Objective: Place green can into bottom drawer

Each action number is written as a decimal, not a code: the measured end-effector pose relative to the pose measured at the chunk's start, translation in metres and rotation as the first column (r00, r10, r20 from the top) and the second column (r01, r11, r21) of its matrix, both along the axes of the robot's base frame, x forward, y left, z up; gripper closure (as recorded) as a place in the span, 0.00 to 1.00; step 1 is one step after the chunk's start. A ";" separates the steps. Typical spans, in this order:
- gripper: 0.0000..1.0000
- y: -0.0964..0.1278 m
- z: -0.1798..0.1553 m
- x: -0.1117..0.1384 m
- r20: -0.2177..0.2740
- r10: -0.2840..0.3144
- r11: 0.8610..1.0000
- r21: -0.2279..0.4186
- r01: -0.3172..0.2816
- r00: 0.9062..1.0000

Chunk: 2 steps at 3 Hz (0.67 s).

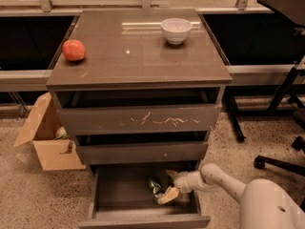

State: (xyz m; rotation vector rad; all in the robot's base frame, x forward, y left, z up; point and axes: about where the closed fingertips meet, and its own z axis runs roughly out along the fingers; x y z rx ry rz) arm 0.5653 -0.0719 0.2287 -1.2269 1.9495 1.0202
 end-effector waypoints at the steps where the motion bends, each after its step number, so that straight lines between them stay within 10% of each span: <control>1: 0.00 -0.012 0.013 -0.006 0.022 -0.031 1.000 -0.001 0.031 0.999; 2: 0.00 -0.026 0.043 -0.030 0.062 -0.058 0.998 0.040 0.056 0.996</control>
Offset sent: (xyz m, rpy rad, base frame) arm -0.0712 -0.0572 0.0844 0.0937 -0.1076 -0.1067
